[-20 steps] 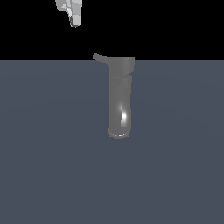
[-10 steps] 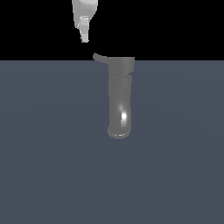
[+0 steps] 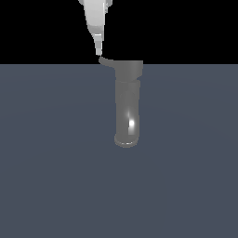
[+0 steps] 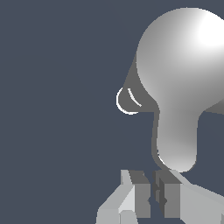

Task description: Turn on the faucet by rotating a designated handle.

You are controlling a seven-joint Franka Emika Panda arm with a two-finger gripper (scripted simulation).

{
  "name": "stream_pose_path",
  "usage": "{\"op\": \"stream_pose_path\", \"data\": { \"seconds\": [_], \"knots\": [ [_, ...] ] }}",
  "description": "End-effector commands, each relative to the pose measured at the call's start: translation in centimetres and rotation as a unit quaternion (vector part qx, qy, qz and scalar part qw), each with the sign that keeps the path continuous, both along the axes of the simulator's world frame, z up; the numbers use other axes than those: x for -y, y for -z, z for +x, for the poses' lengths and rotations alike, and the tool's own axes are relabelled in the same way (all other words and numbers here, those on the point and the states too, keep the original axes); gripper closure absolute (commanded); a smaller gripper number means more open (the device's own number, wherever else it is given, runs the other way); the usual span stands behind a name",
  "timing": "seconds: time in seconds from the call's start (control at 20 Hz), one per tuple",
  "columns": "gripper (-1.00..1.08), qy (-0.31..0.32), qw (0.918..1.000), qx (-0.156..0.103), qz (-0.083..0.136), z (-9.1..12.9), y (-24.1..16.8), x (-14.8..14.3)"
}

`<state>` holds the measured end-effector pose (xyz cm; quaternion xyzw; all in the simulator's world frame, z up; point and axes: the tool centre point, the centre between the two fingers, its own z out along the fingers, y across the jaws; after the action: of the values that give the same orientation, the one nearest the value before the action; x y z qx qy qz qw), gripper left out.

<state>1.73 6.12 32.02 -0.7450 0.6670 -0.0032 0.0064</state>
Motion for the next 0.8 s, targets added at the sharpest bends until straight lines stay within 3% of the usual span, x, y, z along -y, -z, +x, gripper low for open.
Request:
{"op": "stream_pose_path", "data": {
  "seconds": [0.0, 0.75],
  "knots": [
    [1.08, 0.027, 0.9996, -0.005, -0.001, 0.8, 1.1, 1.0],
    [1.08, 0.077, 0.9970, -0.007, -0.003, 2.7, 2.2, 2.4]
  ]
}}
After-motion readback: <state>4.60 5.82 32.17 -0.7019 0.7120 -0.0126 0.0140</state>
